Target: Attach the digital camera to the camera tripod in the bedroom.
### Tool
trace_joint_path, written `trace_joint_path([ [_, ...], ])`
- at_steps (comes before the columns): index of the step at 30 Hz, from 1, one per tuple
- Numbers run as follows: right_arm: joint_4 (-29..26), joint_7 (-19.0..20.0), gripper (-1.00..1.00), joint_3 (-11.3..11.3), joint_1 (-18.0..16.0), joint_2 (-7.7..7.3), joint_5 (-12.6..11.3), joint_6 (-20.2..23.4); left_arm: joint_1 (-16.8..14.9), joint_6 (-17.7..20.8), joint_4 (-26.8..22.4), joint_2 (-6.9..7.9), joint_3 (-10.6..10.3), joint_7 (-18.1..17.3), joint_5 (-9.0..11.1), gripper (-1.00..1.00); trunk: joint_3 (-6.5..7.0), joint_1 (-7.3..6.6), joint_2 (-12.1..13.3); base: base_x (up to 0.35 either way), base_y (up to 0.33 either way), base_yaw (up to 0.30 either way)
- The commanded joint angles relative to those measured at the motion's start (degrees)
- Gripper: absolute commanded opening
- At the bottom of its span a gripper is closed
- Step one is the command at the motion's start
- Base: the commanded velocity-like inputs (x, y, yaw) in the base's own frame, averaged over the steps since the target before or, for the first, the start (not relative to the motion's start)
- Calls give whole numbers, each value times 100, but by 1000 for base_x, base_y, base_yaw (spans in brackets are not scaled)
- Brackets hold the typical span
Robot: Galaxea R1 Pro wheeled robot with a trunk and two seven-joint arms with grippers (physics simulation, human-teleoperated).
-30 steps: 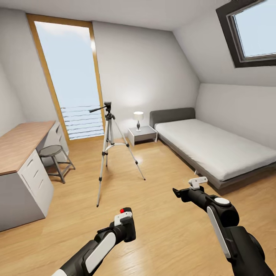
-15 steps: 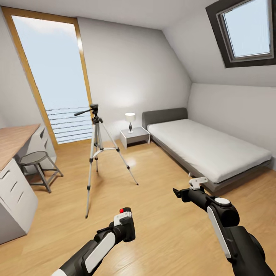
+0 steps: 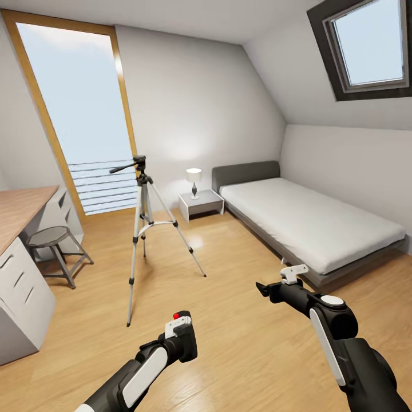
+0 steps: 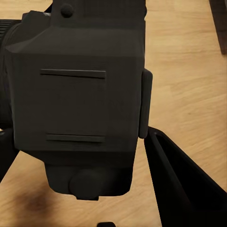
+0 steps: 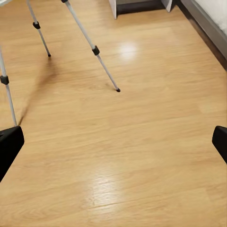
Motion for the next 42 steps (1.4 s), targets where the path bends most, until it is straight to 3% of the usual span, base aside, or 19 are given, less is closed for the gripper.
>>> trace_joint_path([
  [1, -6, 12, 100, 3, -6, -3, 1, 29, -7, 5, -13, 7, -22, 41, 36, -100, -9, 2, -8, 8, 0, 0],
  [24, -6, 12, 100, 3, -6, -3, 1, 29, -7, 5, -13, 7, -22, 41, 36, -100, -9, 2, -8, 8, 0, 0],
  [30, -6, -119, 100, 2, 23, 21, -2, 35, 27, -18, -67, 35, -150, 36, 15, -100, -9, 2, -8, 132, -35, 0],
  [42, -6, -154, 100, -4, 41, 31, -2, 37, 34, -26, -84, 43, -181, 30, 32, -100, -9, 2, -8, 104, -53, 0],
])
